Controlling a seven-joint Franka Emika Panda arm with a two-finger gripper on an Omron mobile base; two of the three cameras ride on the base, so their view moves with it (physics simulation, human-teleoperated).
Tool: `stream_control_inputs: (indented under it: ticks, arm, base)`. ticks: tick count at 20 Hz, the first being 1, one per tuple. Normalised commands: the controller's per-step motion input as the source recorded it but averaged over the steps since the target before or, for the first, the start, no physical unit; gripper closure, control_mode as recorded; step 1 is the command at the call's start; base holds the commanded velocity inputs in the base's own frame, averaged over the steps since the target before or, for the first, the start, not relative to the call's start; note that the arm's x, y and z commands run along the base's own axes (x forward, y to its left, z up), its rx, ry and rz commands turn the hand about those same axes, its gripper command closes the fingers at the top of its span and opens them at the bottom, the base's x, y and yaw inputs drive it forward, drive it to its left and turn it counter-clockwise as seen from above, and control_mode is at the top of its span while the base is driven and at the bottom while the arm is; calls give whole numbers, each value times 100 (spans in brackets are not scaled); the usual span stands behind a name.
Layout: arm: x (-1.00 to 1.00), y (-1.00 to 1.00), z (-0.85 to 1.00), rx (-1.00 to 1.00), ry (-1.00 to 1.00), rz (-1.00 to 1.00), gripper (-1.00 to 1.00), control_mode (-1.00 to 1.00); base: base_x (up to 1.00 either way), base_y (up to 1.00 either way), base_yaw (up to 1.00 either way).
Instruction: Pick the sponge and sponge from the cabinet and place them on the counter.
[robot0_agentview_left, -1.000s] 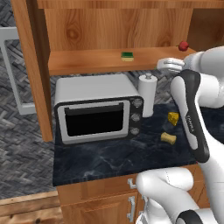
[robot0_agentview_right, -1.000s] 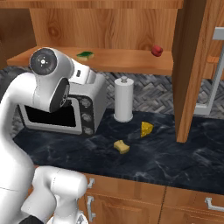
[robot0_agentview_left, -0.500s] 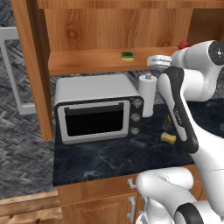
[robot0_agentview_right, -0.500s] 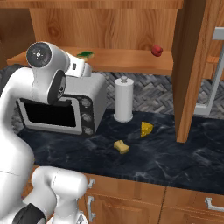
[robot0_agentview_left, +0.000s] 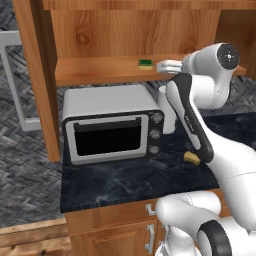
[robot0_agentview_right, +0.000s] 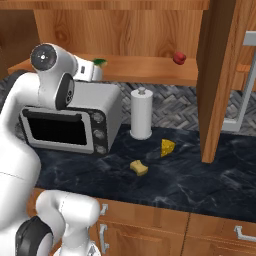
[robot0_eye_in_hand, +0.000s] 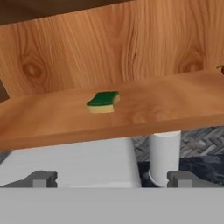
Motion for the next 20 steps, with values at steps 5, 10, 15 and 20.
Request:
stream_control_inputs:
  ticks: [5, 10, 15, 20]
  arm:
    - [40, 16, 1, -2, 0, 0, -100, -100]
    - [37, 8, 2, -2, 2, 0, -100, -100]
    - [34, 0, 0, -2, 8, 0, -100, -100]
    - [34, 5, 0, -1, 8, 0, -100, -100]
  base:
    - [0, 0, 0]
    - [0, 0, 0]
    - [0, 0, 0]
    - [0, 0, 0]
